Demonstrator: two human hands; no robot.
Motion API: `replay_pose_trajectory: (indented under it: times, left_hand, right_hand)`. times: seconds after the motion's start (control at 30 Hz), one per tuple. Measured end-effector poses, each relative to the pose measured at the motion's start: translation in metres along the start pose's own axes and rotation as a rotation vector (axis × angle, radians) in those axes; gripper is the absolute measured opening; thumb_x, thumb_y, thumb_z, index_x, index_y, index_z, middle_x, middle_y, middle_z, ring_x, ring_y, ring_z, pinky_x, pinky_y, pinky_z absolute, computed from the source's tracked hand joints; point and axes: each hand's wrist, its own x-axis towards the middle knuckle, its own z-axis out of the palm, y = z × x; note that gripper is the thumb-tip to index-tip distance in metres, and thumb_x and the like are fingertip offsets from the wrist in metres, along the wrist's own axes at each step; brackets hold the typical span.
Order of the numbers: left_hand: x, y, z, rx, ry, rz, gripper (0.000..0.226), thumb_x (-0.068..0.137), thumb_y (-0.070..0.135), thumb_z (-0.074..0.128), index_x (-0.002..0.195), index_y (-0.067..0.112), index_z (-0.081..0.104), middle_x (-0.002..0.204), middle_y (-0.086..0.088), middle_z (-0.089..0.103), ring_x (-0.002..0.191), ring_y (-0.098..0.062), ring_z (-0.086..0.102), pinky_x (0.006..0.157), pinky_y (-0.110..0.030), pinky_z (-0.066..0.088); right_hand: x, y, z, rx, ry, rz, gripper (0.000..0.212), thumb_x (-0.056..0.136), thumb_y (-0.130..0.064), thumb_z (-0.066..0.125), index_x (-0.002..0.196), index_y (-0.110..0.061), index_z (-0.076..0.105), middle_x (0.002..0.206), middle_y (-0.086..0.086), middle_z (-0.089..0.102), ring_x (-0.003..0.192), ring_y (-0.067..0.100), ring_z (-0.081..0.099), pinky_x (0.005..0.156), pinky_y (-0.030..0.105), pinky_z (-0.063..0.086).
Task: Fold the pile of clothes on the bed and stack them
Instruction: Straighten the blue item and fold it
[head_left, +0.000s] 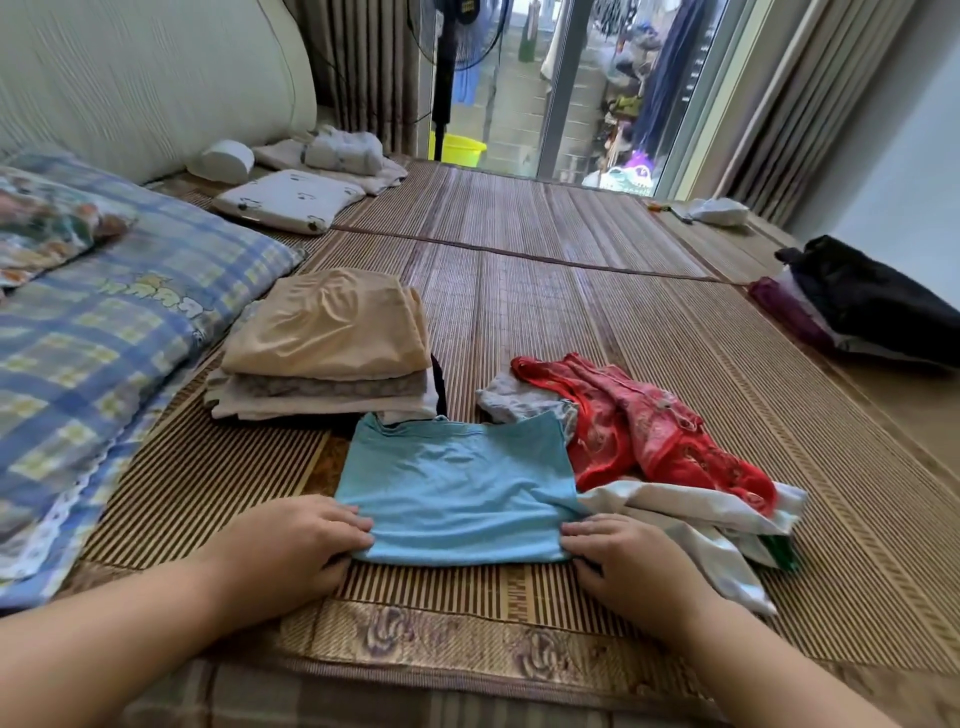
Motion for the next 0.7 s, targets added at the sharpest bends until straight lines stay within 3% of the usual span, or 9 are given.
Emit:
replay_pose_trajectory:
  times: [0.07, 0.13, 0.2, 0.27, 0.33, 0.47, 0.57, 0.63, 0.7]
  left_hand:
    - [0.004, 0.001, -0.002, 0.031, 0.015, -0.034, 0.028, 0.053, 0.023, 0.089, 0.078, 0.031, 0.078, 0.082, 0.017, 0.073, 0.074, 0.000, 0.069, 0.067, -0.019, 0.057]
    - [0.007, 0.002, -0.005, 0.082, -0.034, -0.096, 0.006, 0.071, 0.028, 0.077, 0.077, 0.029, 0.076, 0.078, 0.014, 0.071, 0.071, -0.003, 0.066, 0.064, -0.021, 0.056]
    - [0.009, 0.001, -0.013, 0.055, -0.028, -0.261, 0.018, 0.087, 0.035, 0.055, 0.077, 0.027, 0.069, 0.076, 0.015, 0.065, 0.071, 0.001, 0.059, 0.062, -0.018, 0.048]
    - [0.012, -0.004, -0.029, -0.175, 0.078, -0.459, 0.023, 0.086, 0.036, 0.051, 0.069, 0.028, 0.063, 0.064, 0.014, 0.062, 0.062, 0.001, 0.057, 0.051, -0.017, 0.041]
    - [0.017, -0.006, -0.056, -0.411, 0.249, -0.554, 0.023, 0.075, 0.042, 0.048, 0.064, 0.028, 0.063, 0.063, 0.017, 0.064, 0.059, -0.004, 0.058, 0.050, -0.025, 0.040]
    - [0.027, -0.006, -0.107, -0.625, 0.441, -0.554, 0.027, 0.068, 0.043, 0.046, 0.068, 0.027, 0.068, 0.061, 0.014, 0.065, 0.056, -0.002, 0.058, 0.055, -0.026, 0.038]
    - [0.033, -0.007, -0.122, -0.964, 0.566, -0.610, 0.021, 0.068, 0.039, 0.053, 0.068, 0.025, 0.069, 0.062, -0.001, 0.061, 0.061, -0.014, 0.057, 0.064, -0.033, 0.045]
    - [0.036, -0.007, -0.119, -1.225, 0.604, -0.642, 0.021, 0.077, 0.031, 0.055, 0.065, 0.021, 0.069, 0.069, -0.010, 0.059, 0.066, -0.023, 0.057, 0.065, -0.036, 0.048]
    - [0.040, -0.007, -0.109, -1.431, 0.641, -0.616, 0.033, 0.090, 0.018, 0.049, 0.066, 0.019, 0.072, 0.072, -0.011, 0.065, 0.064, -0.021, 0.063, 0.057, -0.030, 0.053]
  right_hand:
    - [0.006, -0.003, 0.003, -0.082, 0.044, -0.046, 0.024, 0.048, -0.011, 0.089, 0.066, -0.022, 0.077, 0.076, -0.010, 0.074, 0.071, 0.008, 0.071, 0.066, 0.021, 0.056]
    - [0.011, -0.005, 0.002, -0.093, 0.032, 0.043, 0.007, 0.066, -0.013, 0.078, 0.070, -0.017, 0.075, 0.078, -0.005, 0.074, 0.075, 0.014, 0.070, 0.071, 0.026, 0.055]
    - [0.012, -0.007, -0.004, 0.023, 0.083, 0.265, 0.008, 0.080, -0.017, 0.063, 0.077, -0.016, 0.071, 0.077, -0.002, 0.071, 0.074, 0.016, 0.065, 0.069, 0.030, 0.048]
    - [0.014, -0.011, -0.020, 0.229, 0.237, 0.407, 0.011, 0.081, -0.017, 0.059, 0.071, -0.021, 0.064, 0.060, -0.006, 0.062, 0.058, 0.008, 0.057, 0.055, 0.021, 0.040]
    - [0.021, -0.018, -0.048, 0.370, 0.348, 0.439, 0.018, 0.080, -0.019, 0.054, 0.066, -0.029, 0.058, 0.052, -0.011, 0.055, 0.054, 0.002, 0.055, 0.047, 0.012, 0.036]
    - [0.036, -0.026, -0.102, 0.679, 0.354, 0.439, 0.030, 0.092, -0.008, 0.050, 0.077, -0.027, 0.068, 0.064, -0.008, 0.064, 0.055, 0.002, 0.055, 0.048, 0.012, 0.041]
    - [0.039, -0.029, -0.125, 0.972, 0.346, 0.444, 0.026, 0.096, -0.011, 0.052, 0.090, -0.022, 0.075, 0.083, -0.005, 0.072, 0.073, 0.008, 0.065, 0.065, 0.024, 0.053]
    - [0.039, -0.031, -0.130, 1.131, 0.362, 0.436, 0.018, 0.090, -0.015, 0.059, 0.090, -0.019, 0.076, 0.084, 0.000, 0.073, 0.073, 0.011, 0.066, 0.062, 0.024, 0.054]
    - [0.038, -0.029, -0.127, 1.234, 0.349, 0.429, 0.018, 0.080, -0.020, 0.066, 0.095, -0.016, 0.075, 0.083, 0.005, 0.072, 0.070, 0.014, 0.065, 0.058, 0.024, 0.056]
